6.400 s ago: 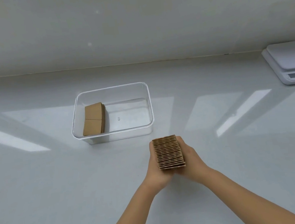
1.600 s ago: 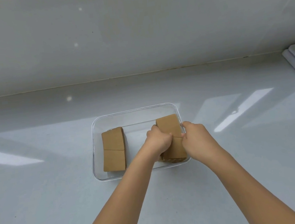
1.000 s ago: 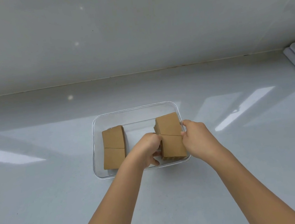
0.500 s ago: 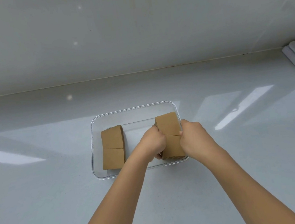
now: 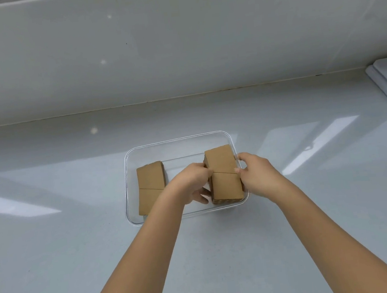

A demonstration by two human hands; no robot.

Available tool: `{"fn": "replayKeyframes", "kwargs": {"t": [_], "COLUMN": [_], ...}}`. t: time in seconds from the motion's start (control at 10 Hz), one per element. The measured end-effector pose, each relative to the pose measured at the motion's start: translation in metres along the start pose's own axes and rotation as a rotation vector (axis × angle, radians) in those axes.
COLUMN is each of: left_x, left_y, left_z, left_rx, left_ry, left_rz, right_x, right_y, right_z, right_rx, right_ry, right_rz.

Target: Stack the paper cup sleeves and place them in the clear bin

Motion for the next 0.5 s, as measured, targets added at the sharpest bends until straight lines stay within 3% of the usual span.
{"fn": "replayKeyframes", "kwargs": {"t": [0.1, 0.3, 0.5], "left_x": [-0.009, -0.013, -0.003], "left_y": [0.006, 0.007, 0.027], "left_z": [0.004, 0.013, 0.045], "left_rx": [0.01, -0.02, -0.051], "left_ry": [0.002, -0.019, -0.075], "left_rz": [0.067, 0.048, -0.011], "right_x": [0.002, 0.002, 0.006], "right_y": [0.003, 0.003, 0.024], "right_z": [0.001, 0.007, 0.022], "right_rx": [-0.061, -0.096, -0.388], "right_ry": [-0.059, -0.103, -0.209], "right_rz": [-0.142, -0.191, -0.186]}}
Point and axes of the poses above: each hand's wrist, its own z-axis away from the middle knuckle, its own y-axis out of the back of the hand, x = y × z, the point moved 2 cm from there along -z, towards the middle knuckle, and after that the axes turned 6 degrees about -y, right-handed, at the moved point
